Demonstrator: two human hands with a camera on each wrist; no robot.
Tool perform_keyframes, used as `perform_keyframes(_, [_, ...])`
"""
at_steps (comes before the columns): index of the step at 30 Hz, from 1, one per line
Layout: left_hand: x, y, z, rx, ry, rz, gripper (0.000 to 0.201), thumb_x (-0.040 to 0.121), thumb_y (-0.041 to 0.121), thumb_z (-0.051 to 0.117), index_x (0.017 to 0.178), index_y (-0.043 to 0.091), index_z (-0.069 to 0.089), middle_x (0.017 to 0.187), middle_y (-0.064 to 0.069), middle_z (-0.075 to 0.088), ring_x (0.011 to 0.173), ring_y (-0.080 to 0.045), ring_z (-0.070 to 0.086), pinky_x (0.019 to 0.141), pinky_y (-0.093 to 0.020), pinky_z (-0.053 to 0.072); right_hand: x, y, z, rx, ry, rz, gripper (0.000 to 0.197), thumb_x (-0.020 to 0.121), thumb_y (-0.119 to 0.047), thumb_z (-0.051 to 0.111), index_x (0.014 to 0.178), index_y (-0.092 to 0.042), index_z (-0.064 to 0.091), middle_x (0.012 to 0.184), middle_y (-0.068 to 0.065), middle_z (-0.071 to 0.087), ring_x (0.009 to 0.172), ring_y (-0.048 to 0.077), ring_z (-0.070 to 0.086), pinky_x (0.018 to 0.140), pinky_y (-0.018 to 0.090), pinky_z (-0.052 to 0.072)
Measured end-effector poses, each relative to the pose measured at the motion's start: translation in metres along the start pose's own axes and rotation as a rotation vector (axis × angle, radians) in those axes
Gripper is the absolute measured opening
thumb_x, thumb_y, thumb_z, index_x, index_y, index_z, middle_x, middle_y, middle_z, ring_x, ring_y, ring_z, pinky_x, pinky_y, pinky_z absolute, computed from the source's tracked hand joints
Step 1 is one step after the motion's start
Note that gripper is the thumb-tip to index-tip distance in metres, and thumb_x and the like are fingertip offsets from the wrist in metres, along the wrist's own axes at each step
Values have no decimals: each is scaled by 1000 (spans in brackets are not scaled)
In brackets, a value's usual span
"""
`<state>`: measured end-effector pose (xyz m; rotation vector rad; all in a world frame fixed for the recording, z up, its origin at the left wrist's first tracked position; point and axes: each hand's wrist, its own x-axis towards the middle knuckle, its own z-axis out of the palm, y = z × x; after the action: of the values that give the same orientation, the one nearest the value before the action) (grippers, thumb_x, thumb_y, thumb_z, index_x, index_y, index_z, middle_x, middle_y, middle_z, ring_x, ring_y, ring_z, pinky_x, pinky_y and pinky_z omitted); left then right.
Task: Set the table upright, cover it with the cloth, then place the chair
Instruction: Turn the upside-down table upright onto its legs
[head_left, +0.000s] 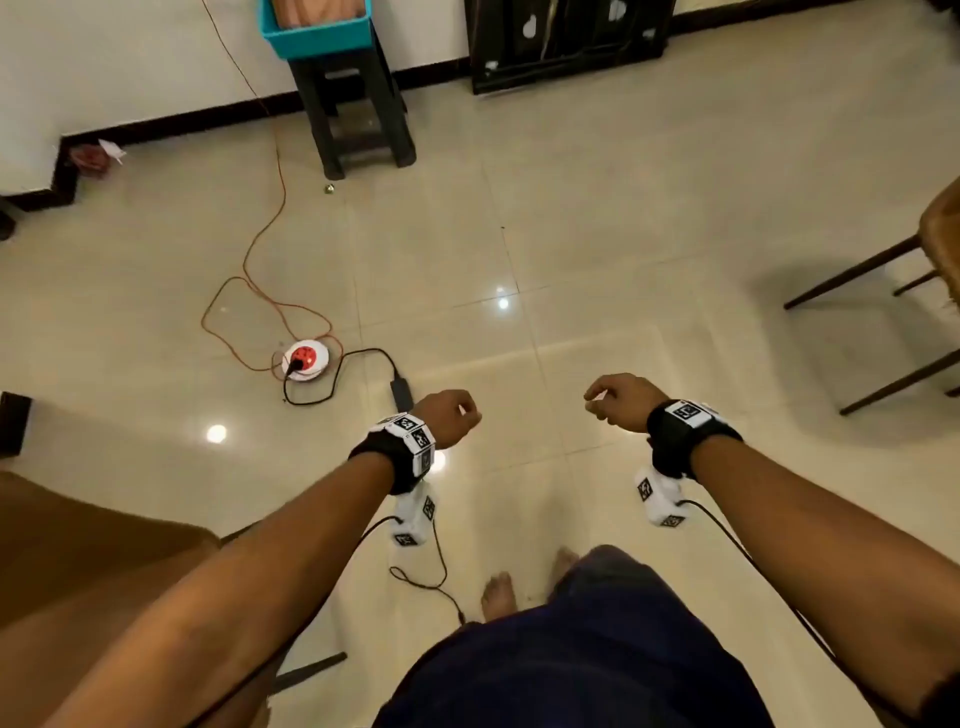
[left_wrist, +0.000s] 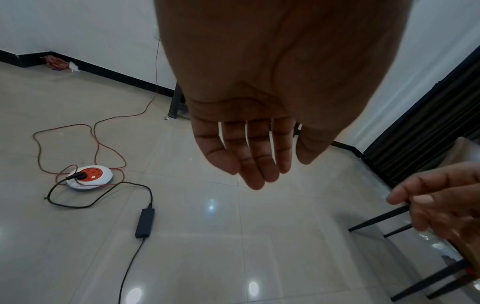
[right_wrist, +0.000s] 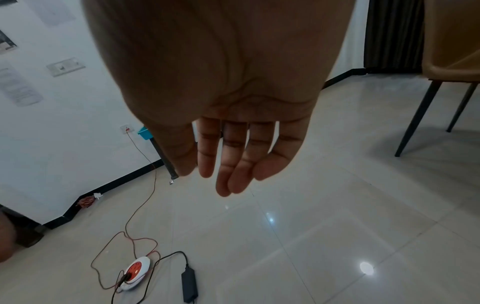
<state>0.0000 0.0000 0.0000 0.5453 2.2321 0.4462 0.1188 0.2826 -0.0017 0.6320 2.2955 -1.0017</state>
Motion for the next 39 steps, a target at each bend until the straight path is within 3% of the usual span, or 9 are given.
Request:
perform_keyframes(10, [105, 9, -73, 49, -7, -135, 14, 93, 39, 56, 94, 26, 59, 89, -3, 67, 93, -25, 67, 83, -34, 52, 125, -10, -80, -25, -44, 27, 13, 94, -30, 65, 107, -25, 66, 82, -5, 69, 86, 17, 65, 83, 30, 52])
perform_keyframes(13, [133, 17, -96, 34, 45, -192, 24, 94, 36, 57, 111, 19, 63, 108, -7, 67, 104, -27, 63, 86, -30, 47, 161, -13, -114, -34, -79, 28, 12, 94, -30, 66, 105, -26, 66, 81, -7, 68, 85, 17, 65, 82, 29, 51])
perform_keyframes(17, [182, 37, -133, -50, 133, -213, 51, 93, 31, 61, 140, 16, 49, 143, -7, 49, 128, -26, 49, 100, -30, 38, 214, -14, -178, -58, -112, 24, 10, 94, -31, 65, 103, -28, 65, 86, -5, 68, 86, 17, 65, 83, 29, 51])
perform_keyframes(20, [219, 46, -158, -53, 132, -249, 55, 94, 31, 62, 144, 16, 45, 148, -10, 45, 133, -28, 44, 108, -34, 34, 248, -11, -223, -55, -121, 40, 8, 94, -31, 65, 102, -29, 65, 85, -6, 68, 86, 17, 65, 85, 31, 52])
perform_keyframes(23, [261, 53, -180, -28, 59, -294, 50, 94, 32, 60, 140, 17, 47, 144, -10, 49, 130, -28, 48, 106, -34, 36, 287, -7, -270, -55, -129, 79, 8, 94, -31, 65, 101, -28, 65, 83, -6, 70, 84, 15, 65, 85, 31, 52])
perform_keyframes(29, [378, 63, -228, -45, -82, -416, 32, 93, 39, 59, 119, 22, 62, 113, -4, 67, 103, -22, 62, 89, -27, 45, 392, -3, -376, -55, -104, 145, 9, 93, -31, 65, 102, -27, 66, 85, -3, 72, 82, 17, 66, 80, 29, 50])
perform_keyframes(34, [484, 95, -297, -65, -153, -390, 21, 94, 39, 57, 108, 24, 65, 102, -1, 65, 103, -23, 62, 87, -27, 45, 476, -13, -481, 33, -69, 218, 10, 94, -26, 65, 102, -20, 67, 87, 4, 73, 79, 22, 67, 72, 28, 49])
perform_keyframes(39, [595, 131, -393, -70, -172, -348, 14, 94, 40, 58, 99, 28, 62, 96, -1, 70, 91, -22, 67, 80, -26, 48, 556, -8, -597, 152, 26, 300, 15, 96, -20, 66, 108, -11, 68, 92, 13, 71, 76, 24, 64, 62, 26, 46])
